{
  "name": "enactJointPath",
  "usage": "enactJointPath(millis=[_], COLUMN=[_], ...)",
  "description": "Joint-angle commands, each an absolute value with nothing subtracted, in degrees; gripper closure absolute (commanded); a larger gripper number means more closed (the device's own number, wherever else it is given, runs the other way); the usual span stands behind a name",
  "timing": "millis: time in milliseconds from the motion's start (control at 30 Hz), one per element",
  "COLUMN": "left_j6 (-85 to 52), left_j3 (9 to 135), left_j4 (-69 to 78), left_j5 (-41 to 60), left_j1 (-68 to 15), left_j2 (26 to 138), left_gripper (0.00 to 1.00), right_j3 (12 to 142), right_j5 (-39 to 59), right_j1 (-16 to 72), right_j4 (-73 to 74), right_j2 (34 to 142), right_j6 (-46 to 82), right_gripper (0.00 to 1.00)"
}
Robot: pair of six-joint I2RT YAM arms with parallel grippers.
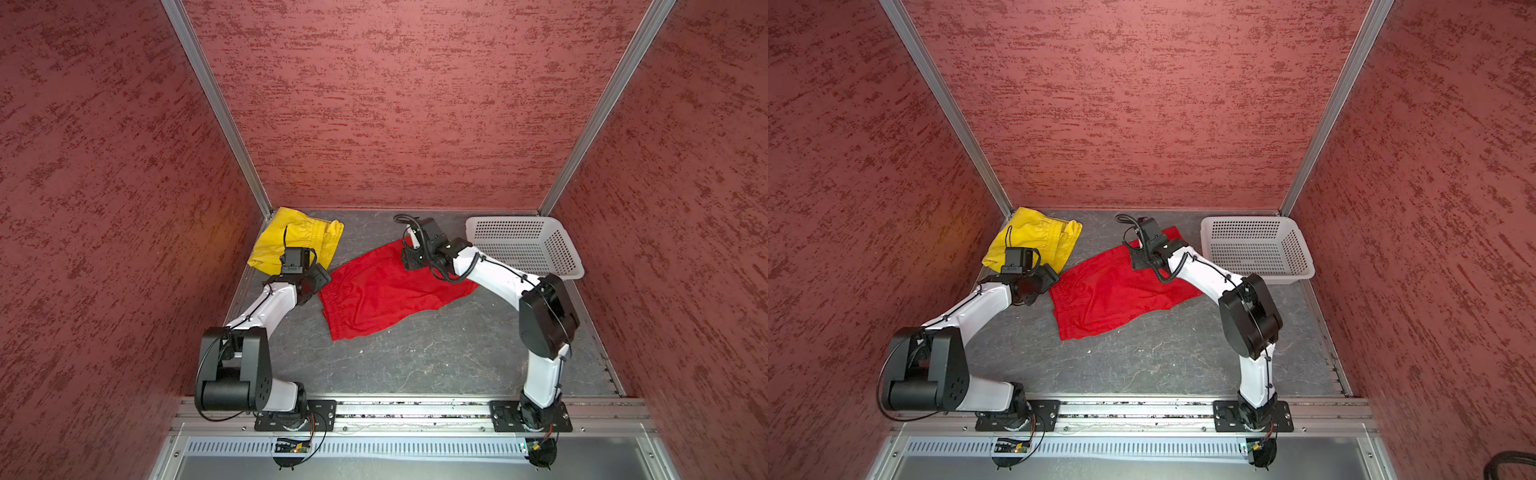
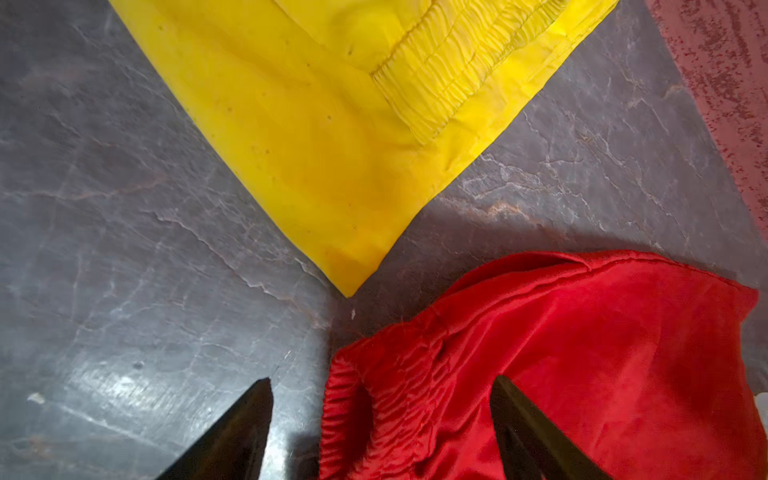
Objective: Fold and stack the shorts
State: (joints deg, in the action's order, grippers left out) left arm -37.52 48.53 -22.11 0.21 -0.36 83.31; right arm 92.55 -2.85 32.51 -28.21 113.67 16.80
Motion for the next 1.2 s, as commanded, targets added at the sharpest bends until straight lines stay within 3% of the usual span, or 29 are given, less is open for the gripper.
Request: enactJointPath(millis=[0, 233, 333, 600, 800, 867, 1033, 1167], left_j6=[-36.3, -36.21, -35.69, -34.66, -34.77, -34.72, -34.32, -34.39], left_j3=[49.64, 50.7, 50.96, 53.75, 55.17, 55.82, 57.52, 58.67], left_j4=[-21.81, -21.44, -20.92, -24.85, -26.0, -26.62, -28.15, -28.22], left_j5=[-1.76, -1.24, -0.38, -1.97, -1.68, -1.51, -1.52, -1.39], left_j1=[-1.03, -1.49, -1.91, -2.07, -2.26, -2.45, -3.18, -3.27], left_j2=[86.35, 90.04, 90.76, 93.56, 94.66, 94.84, 95.19, 95.69], left_gripper=[0.18, 0.24, 0.34, 0.46, 0.76, 0.8, 0.89, 0.9], right_j3=[98.67, 120.38, 129.68, 134.29, 138.11, 141.76, 146.97, 146.89], right_j5=[-6.8, -11.46, -13.43, -13.16, -7.29, -6.55, -2.86, -1.0], right_j1=[28.13, 23.34, 22.45, 19.8, 17.42, 17.14, 16.92, 16.89], right_j4=[-32.53, -38.53, -41.73, -37.84, -36.96, -38.42, -39.19, -38.59], right_j2=[120.14, 138.63, 145.08, 149.04, 152.63, 155.11, 159.08, 159.62], right_j6=[19.24, 16.2, 15.1, 16.04, 17.93, 18.18, 19.2, 19.31], right_gripper=[0.34, 0.34, 0.32, 0.14, 0.1, 0.1, 0.16, 0.39])
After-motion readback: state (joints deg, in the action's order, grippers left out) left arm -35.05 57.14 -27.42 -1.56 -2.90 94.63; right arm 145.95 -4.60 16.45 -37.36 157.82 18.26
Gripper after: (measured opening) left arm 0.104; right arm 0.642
